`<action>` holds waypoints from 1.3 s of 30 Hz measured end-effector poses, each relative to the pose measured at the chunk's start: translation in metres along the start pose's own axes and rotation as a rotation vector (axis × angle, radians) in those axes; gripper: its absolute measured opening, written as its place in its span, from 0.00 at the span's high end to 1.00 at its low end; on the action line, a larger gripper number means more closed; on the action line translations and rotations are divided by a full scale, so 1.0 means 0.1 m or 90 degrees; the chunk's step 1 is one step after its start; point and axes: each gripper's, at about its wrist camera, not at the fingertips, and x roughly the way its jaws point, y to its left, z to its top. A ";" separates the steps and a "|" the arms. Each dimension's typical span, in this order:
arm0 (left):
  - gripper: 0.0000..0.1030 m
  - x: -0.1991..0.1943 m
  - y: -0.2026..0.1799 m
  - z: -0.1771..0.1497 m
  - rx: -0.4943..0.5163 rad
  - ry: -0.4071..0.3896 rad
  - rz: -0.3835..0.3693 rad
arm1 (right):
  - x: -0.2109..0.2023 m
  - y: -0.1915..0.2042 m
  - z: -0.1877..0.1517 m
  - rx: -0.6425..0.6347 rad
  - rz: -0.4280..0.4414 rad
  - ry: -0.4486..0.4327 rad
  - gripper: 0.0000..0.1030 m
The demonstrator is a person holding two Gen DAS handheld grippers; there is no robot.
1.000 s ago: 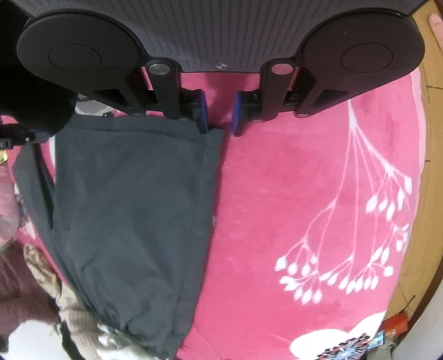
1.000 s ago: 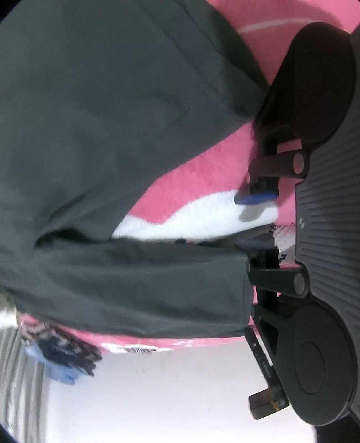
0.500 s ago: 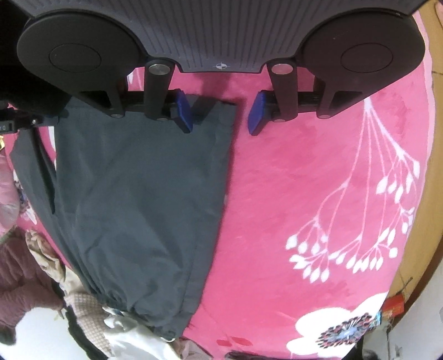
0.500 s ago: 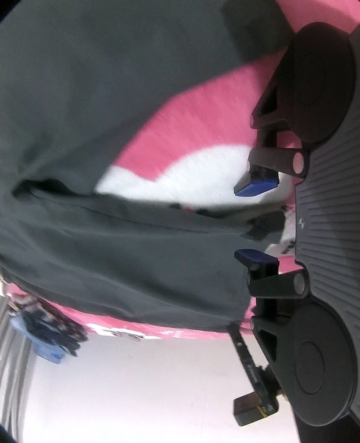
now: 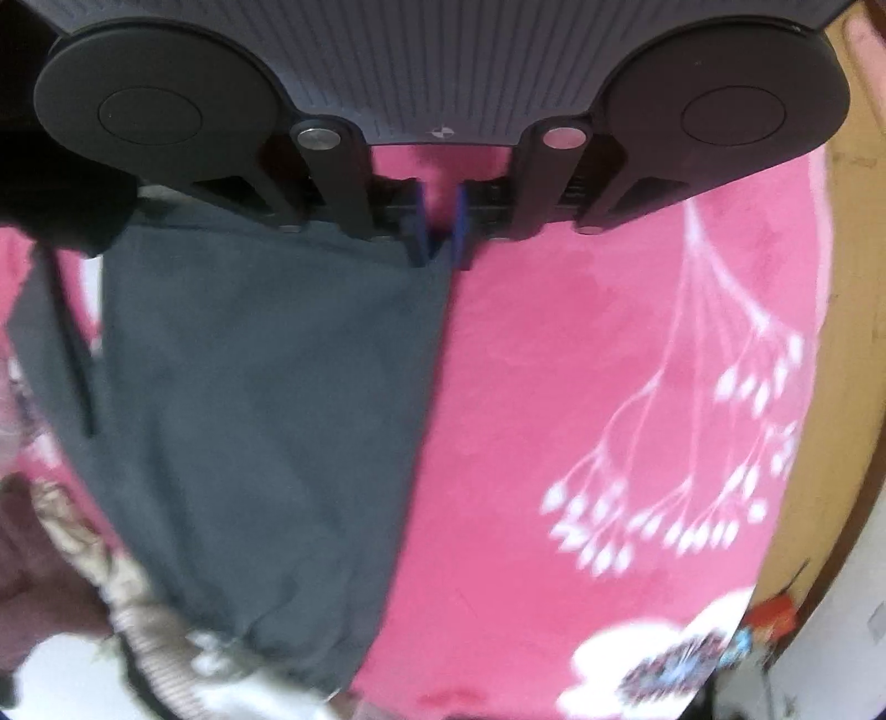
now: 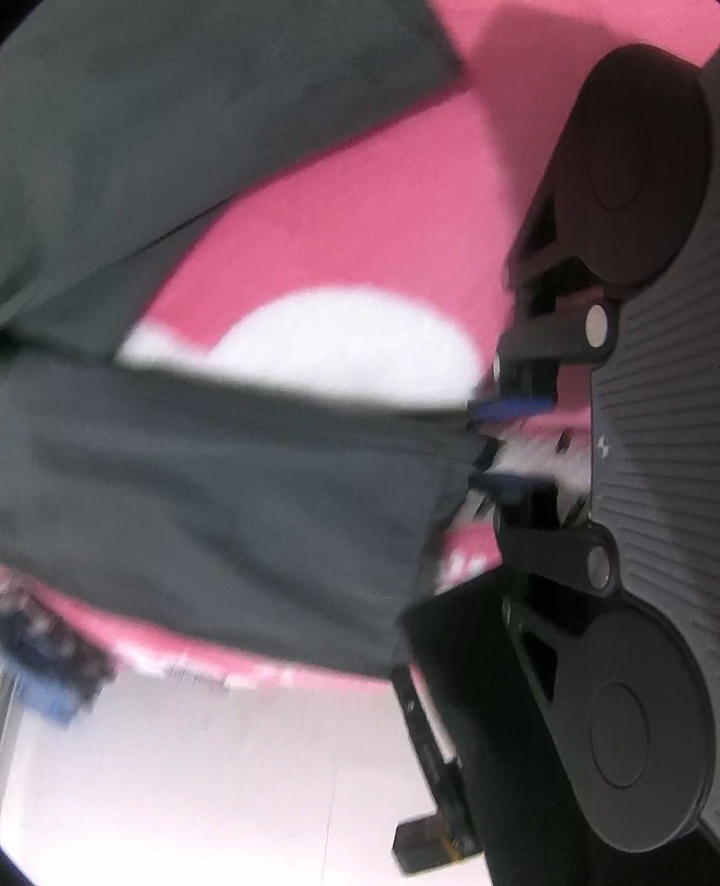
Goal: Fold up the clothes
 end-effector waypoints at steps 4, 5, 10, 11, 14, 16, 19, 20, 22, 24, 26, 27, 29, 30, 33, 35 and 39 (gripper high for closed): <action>0.75 -0.32 -0.01 0.09 0.011 -0.066 0.015 | -0.35 -0.07 -0.07 0.013 0.011 -0.033 0.59; 0.73 -0.41 -0.05 0.14 0.015 -0.092 0.012 | -0.51 -0.13 -0.09 0.026 0.011 -0.057 0.58; 0.69 -0.36 -0.69 0.52 0.087 -0.116 -0.127 | -1.47 -0.65 -0.08 0.135 -0.025 -0.233 0.49; 0.69 -0.24 -0.91 0.60 0.102 -0.099 -0.169 | -1.65 -0.79 -0.08 0.162 -0.038 -0.271 0.48; 0.68 0.21 -1.60 0.79 0.131 -0.019 -0.275 | -2.00 -1.22 -0.06 0.259 -0.067 -0.364 0.45; 0.68 0.50 -2.01 0.88 0.139 0.030 -0.315 | -2.18 -1.56 -0.08 0.329 -0.078 -0.402 0.45; 0.68 0.83 -2.50 0.91 0.153 0.079 -0.334 | -2.30 -2.01 -0.08 0.395 -0.069 -0.421 0.45; 0.68 0.90 -2.63 0.89 0.161 0.089 -0.333 | -2.26 -2.09 -0.05 0.410 -0.067 -0.423 0.45; 0.67 1.04 -2.83 0.85 0.177 0.104 -0.328 | -2.20 -2.23 -0.01 0.422 -0.073 -0.418 0.45; 0.67 1.15 -2.96 0.85 0.180 0.115 -0.322 | -2.17 -2.33 0.05 0.427 -0.072 -0.420 0.45; 0.67 1.24 -3.01 0.81 0.173 0.125 -0.319 | -2.16 -2.40 0.12 0.432 -0.066 -0.426 0.42; 0.67 1.27 -3.02 0.79 0.166 0.129 -0.318 | -2.15 -2.44 0.15 0.434 -0.063 -0.428 0.42; 0.68 1.33 -3.03 0.73 0.153 0.136 -0.317 | -2.11 -2.43 0.23 0.417 -0.068 -0.438 0.45; 0.68 1.36 -3.04 0.71 0.148 0.138 -0.317 | -2.10 -2.41 0.26 0.406 -0.075 -0.442 0.47; 0.86 1.36 -3.03 0.70 0.144 0.134 -0.328 | -2.08 -2.36 0.28 0.377 -0.103 -0.447 0.74; 0.98 1.36 -3.03 0.68 0.132 0.133 -0.343 | -2.15 -2.32 0.27 0.360 -0.103 -0.463 0.93; 1.00 1.20 -2.98 0.69 0.071 0.109 -0.479 | -2.45 -2.06 0.26 0.282 -0.112 -0.536 0.96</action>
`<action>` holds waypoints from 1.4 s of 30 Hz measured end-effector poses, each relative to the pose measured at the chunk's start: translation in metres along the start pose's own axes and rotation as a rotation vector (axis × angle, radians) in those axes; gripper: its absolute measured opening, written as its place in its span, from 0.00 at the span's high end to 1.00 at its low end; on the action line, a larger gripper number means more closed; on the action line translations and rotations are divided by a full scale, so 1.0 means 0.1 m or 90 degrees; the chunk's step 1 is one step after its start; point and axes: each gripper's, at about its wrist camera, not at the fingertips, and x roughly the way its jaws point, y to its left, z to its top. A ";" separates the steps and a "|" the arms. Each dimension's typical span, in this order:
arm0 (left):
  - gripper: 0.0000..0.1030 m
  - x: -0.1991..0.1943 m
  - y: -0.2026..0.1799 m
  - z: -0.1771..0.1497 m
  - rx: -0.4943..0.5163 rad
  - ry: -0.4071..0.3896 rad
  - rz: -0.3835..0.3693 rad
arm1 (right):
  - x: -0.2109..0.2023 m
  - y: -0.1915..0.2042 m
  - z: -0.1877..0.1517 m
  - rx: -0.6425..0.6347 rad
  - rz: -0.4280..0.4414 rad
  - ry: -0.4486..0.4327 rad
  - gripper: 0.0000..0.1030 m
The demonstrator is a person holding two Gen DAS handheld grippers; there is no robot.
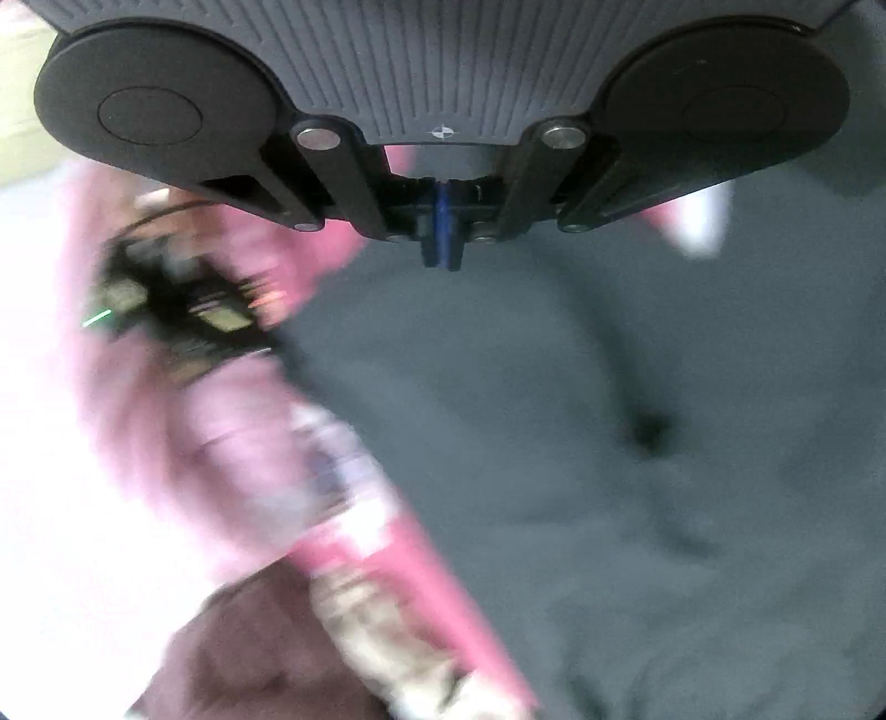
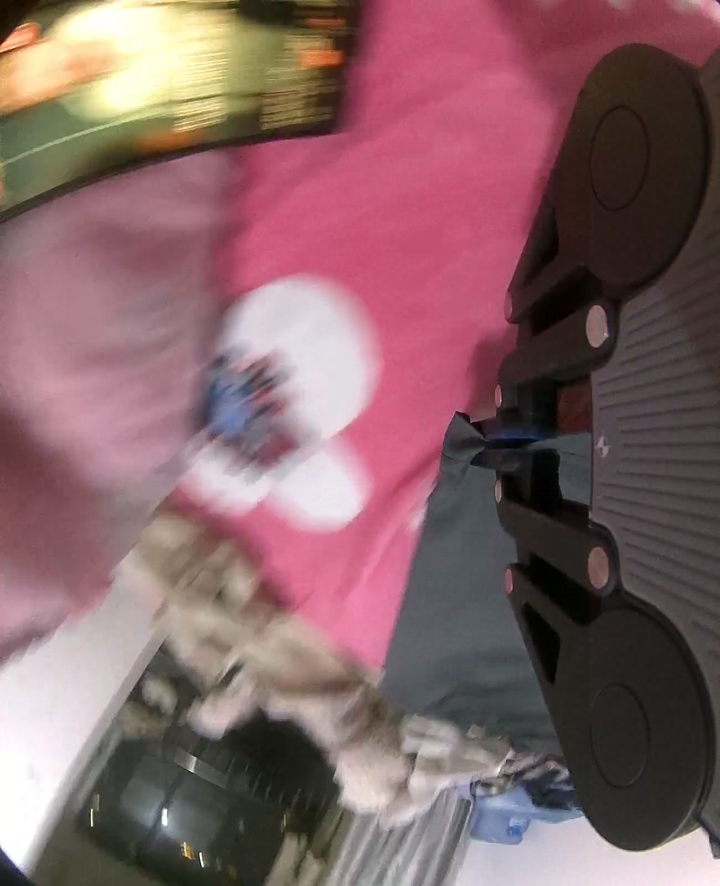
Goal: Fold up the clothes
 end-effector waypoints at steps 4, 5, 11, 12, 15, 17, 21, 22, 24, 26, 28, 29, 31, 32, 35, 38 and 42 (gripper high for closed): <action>1.00 -0.06 -0.02 -0.11 -0.011 -0.011 -0.090 | -0.29 0.28 0.12 -0.087 0.012 -0.074 0.96; 1.00 0.00 0.04 -0.16 -0.019 0.007 -0.074 | -0.25 0.27 0.12 -0.094 0.000 -0.067 0.96; 1.00 0.15 0.34 -0.33 -0.039 0.073 0.001 | 0.26 -0.18 0.03 -0.012 -0.063 0.036 0.89; 1.00 0.12 0.35 -0.33 -0.031 0.075 0.004 | 0.25 -0.26 0.03 0.020 -0.051 0.038 0.80; 0.89 -0.03 0.30 -0.24 0.004 0.048 0.011 | 0.14 -0.36 0.02 0.063 -0.039 0.016 0.64; 0.81 -0.07 0.29 -0.15 0.017 0.027 0.018 | 0.06 -0.36 -0.02 0.067 -0.044 0.004 0.62; 0.81 -0.05 0.29 -0.01 0.028 0.000 0.048 | -0.07 -0.32 -0.19 0.064 -0.039 0.006 0.62; 0.80 -0.03 0.26 0.02 0.029 -0.002 0.051 | -0.10 -0.28 -0.25 0.055 -0.034 0.012 0.62; 0.78 -0.03 0.22 0.03 0.034 -0.004 0.056 | -0.16 -0.17 -0.38 0.036 -0.018 0.034 0.62; 0.77 -0.01 0.18 0.01 0.047 0.002 0.062 | -0.16 -0.05 -0.53 0.017 0.003 0.070 0.62; 0.77 0.01 0.12 -0.03 0.072 0.018 0.072 | -0.10 0.06 -0.69 0.001 0.023 0.116 0.62; 0.77 0.02 0.10 -0.06 0.087 0.027 0.078 | -0.06 0.11 -0.76 -0.007 0.030 0.138 0.62; 0.77 0.05 0.05 -0.13 0.118 0.043 0.089 | 0.04 0.22 -0.91 -0.026 0.029 0.175 0.62; 0.76 0.06 0.02 -0.16 0.133 0.050 0.094 | 0.08 0.27 -0.98 -0.032 0.023 0.194 0.62; 0.69 0.09 -0.02 -0.24 0.165 0.075 0.098 | 0.14 0.34 -1.12 -0.023 0.008 0.227 0.62; 0.63 0.18 0.00 -0.27 0.152 0.107 0.092 | 0.16 0.31 -1.23 0.003 -0.012 0.241 0.61; 0.58 0.32 0.06 -0.23 0.081 0.108 0.074 | 0.23 0.20 -1.30 0.057 0.001 0.239 0.60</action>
